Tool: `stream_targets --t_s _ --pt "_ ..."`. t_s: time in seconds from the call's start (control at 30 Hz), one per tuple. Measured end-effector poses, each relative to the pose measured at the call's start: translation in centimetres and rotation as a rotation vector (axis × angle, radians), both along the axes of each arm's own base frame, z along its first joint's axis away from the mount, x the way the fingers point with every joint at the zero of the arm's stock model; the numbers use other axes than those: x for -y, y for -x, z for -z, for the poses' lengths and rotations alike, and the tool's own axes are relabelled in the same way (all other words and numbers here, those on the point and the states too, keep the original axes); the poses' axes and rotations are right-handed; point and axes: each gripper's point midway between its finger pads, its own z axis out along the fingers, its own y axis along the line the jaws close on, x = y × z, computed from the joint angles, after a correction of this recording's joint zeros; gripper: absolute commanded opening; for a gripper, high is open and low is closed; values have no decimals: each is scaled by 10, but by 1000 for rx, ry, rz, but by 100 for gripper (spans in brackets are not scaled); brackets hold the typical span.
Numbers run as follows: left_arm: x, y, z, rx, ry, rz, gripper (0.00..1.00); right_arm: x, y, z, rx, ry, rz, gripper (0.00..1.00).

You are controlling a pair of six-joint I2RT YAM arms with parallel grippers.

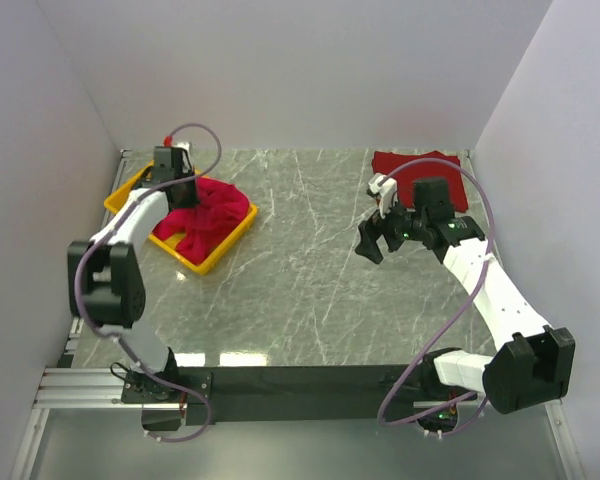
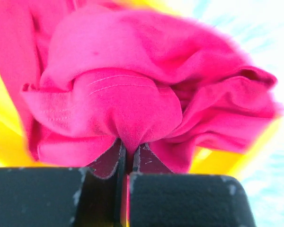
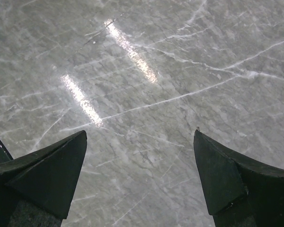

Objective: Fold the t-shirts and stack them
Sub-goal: Grab the tshirt from the pile, then move the tshirt to the center of the board

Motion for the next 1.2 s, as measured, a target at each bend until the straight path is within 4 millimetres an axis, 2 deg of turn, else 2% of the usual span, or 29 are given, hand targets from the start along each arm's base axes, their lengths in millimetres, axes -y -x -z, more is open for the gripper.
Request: stream_targets --t_s 0.03,0.1,0.13,0.33,0.4,0.5,0.6,0.73,0.83,0.93,1.1,1.2 --pt "1 0 -9 22 6 5 0 1 0 0 -3 1 2 99" --pt "10 2 -53 127 55 34 1 6 0 -1 -6 7 15 99" --pt "19 5 -84 205 96 59 1 9 -1 -2 -7 8 24 99" --pt "65 36 -242 592 280 236 1 32 -18 -23 45 8 103 99" --pt "82 51 -284 689 342 308 1 41 -23 -31 65 10 133 99" --pt "105 72 -326 776 437 408 1 54 -32 -41 93 12 180 99" --pt "130 90 -351 808 553 521 1 66 -38 -45 112 22 230 99" --pt "161 108 -359 785 672 635 1 84 -44 -48 127 36 293 100" --pt "187 119 -343 718 734 703 1 97 -46 -51 139 46 337 100" --pt "216 128 -311 609 784 753 1 105 -46 -55 154 51 362 100" --pt "266 142 -246 404 809 805 1 107 -46 -60 172 49 368 100" --pt "284 146 -208 325 752 788 29 107 -45 -59 177 49 369 100"
